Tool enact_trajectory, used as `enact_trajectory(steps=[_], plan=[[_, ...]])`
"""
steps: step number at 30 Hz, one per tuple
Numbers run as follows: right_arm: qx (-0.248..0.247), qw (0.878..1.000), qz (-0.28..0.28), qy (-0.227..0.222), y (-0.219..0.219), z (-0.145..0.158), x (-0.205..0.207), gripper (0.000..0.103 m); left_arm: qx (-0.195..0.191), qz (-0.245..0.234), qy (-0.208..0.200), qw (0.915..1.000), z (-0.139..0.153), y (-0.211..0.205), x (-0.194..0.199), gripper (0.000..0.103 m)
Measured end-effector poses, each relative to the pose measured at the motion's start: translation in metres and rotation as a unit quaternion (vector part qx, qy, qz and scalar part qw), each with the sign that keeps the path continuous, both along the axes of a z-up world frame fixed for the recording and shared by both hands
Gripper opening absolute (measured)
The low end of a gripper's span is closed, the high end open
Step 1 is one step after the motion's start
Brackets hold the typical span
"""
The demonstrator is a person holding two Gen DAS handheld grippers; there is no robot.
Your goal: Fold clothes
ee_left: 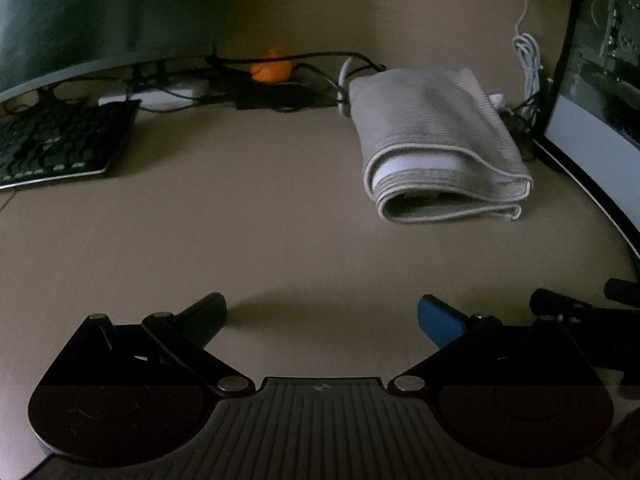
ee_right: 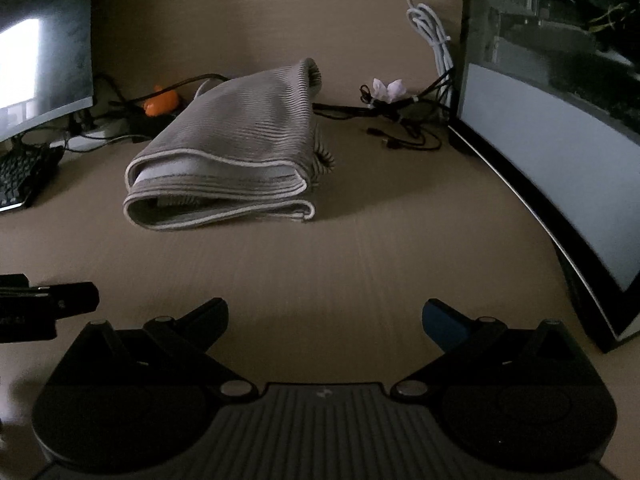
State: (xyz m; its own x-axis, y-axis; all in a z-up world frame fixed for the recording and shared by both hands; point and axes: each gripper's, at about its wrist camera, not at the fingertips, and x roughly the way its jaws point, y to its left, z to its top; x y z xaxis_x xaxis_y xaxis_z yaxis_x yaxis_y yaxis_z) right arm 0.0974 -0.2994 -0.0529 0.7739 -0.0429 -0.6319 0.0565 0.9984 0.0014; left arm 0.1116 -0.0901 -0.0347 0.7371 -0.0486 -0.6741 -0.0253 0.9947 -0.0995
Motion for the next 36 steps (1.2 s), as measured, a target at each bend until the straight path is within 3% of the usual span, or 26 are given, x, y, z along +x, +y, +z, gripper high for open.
enact_trajectory(steps=[3,19,36], plan=[[0.008,1.0,-0.005,0.008,-0.001,-0.002,0.011,0.103,-0.006,0.002,-0.003,1.0,0.0,-0.004,0.011,0.103],[0.004,1.0,0.01,0.006,0.003,-0.01,0.042,0.103,0.057,-0.003,-0.016,0.9982,-0.006,-0.021,0.038,0.103],[0.005,1.0,0.012,0.006,0.003,-0.012,0.044,0.103,0.057,-0.004,-0.02,0.9982,-0.006,-0.02,0.04,0.103]])
